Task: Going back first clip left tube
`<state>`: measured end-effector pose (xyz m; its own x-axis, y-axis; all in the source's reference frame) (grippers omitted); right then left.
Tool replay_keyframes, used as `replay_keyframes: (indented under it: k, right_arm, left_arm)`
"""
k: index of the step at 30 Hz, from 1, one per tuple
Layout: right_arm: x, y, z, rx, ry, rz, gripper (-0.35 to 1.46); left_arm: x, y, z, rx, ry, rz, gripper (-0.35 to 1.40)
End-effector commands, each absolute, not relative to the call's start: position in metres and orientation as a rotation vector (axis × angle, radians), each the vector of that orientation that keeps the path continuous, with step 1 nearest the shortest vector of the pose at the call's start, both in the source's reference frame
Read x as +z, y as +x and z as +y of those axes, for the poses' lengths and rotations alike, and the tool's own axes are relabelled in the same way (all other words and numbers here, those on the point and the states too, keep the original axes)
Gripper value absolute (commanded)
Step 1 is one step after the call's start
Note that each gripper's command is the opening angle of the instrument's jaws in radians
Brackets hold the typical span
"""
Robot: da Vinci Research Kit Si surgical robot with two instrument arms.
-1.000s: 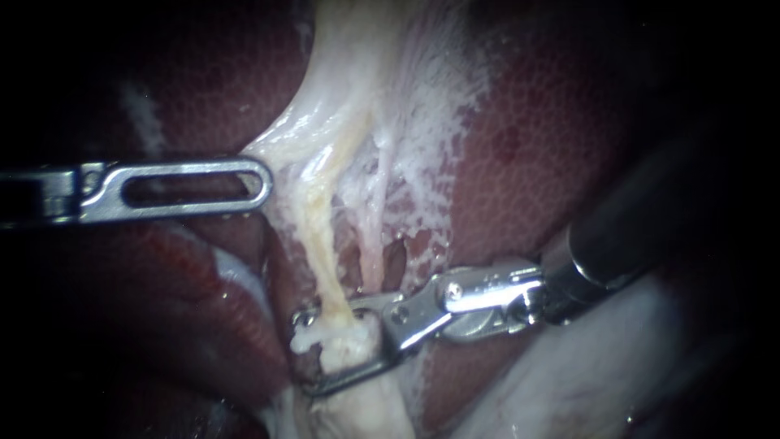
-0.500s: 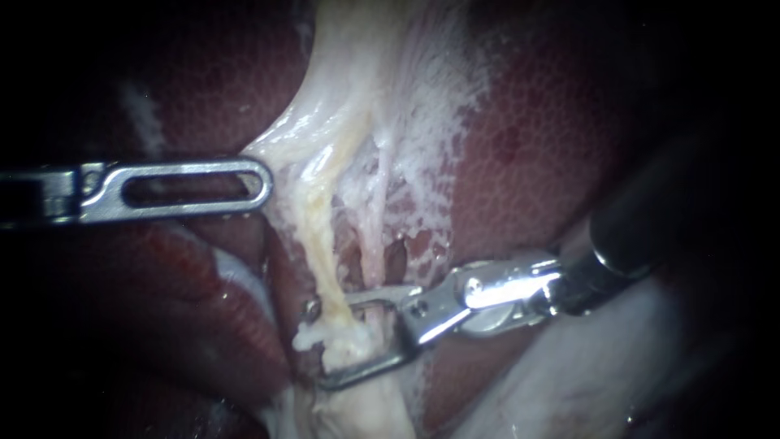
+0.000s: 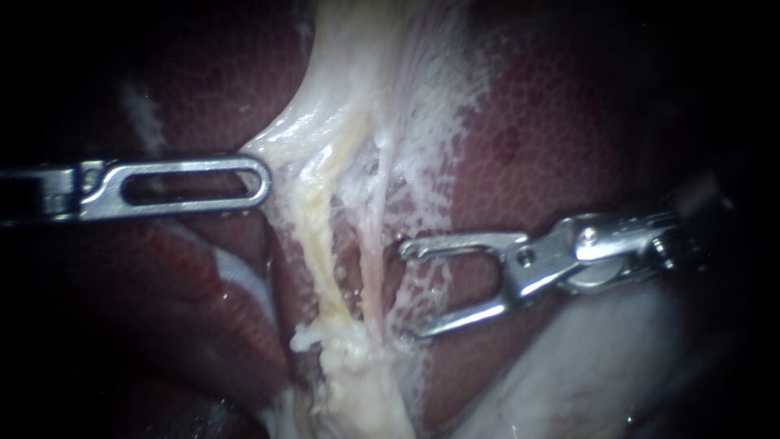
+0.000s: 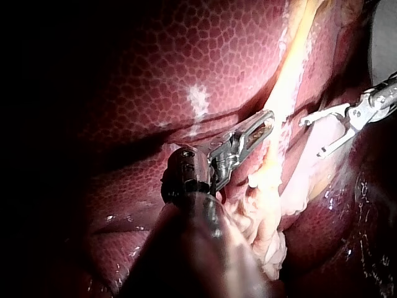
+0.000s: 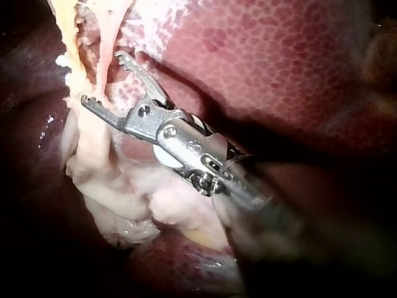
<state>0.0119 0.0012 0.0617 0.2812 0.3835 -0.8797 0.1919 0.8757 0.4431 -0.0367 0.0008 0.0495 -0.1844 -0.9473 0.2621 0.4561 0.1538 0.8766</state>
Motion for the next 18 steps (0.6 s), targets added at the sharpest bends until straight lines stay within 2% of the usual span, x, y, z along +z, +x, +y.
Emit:
replay_keyframes:
  k: [1,9,18]
  right_arm:
    - [0.0614,0.0115,0.0016,0.136,0.518,1.301,0.6]
    - [0.0587,0.009,0.0031,0.131,0.504,1.309,0.6]
    - [0.0583,0.0086,0.003,0.129,0.506,1.309,0.6]
  left_arm:
    - [0.0495,-0.0367,0.0008,-1.396,0.592,-1.125,-0.35]
    - [0.0496,-0.0367,0.0008,-1.396,0.592,-1.125,-0.35]
    - [0.0501,-0.0365,0.001,-1.395,0.592,-1.125,-0.35]
